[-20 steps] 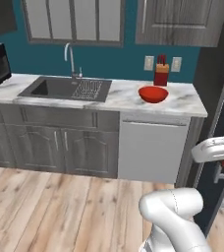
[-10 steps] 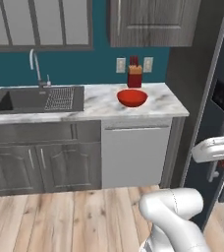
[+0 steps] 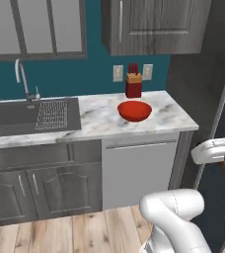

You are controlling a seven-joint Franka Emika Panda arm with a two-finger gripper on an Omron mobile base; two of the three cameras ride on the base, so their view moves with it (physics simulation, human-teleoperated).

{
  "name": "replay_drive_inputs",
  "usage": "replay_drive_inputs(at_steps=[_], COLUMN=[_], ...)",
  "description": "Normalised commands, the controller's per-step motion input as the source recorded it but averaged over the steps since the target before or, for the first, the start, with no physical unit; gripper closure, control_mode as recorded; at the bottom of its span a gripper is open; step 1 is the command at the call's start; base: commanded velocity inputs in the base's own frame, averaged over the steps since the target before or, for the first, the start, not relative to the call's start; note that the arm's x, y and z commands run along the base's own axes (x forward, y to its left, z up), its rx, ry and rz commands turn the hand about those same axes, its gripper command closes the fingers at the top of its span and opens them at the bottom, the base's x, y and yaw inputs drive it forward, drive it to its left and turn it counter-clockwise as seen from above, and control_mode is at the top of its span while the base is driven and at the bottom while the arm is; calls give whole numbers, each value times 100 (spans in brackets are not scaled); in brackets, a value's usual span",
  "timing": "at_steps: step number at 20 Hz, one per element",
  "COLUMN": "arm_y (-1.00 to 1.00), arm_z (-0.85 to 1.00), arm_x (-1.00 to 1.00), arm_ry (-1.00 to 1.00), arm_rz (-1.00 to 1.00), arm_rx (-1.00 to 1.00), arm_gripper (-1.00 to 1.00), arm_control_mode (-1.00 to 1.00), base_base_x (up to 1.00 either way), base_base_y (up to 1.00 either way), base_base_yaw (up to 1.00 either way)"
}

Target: Take the potato, chicken drumstick, and lime from the freezer and place them in the bowl on the counter.

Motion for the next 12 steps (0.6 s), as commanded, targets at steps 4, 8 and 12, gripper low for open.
replay_drive_inputs(at_steps=[4, 8, 12], arm_y=[0, 0, 0], arm_z=[0, 0, 0], arm_x=[0, 0, 0], arm_ry=[0, 0, 0], arm_rz=[0, 0, 0], arm_rx=[0, 0, 0], arm_gripper=[100, 100, 100], arm_control_mode=[100, 100, 100], base_base_x=[76, 56, 66], base_base_y=[26, 4, 5], base_base_yaw=[-12, -16, -12])
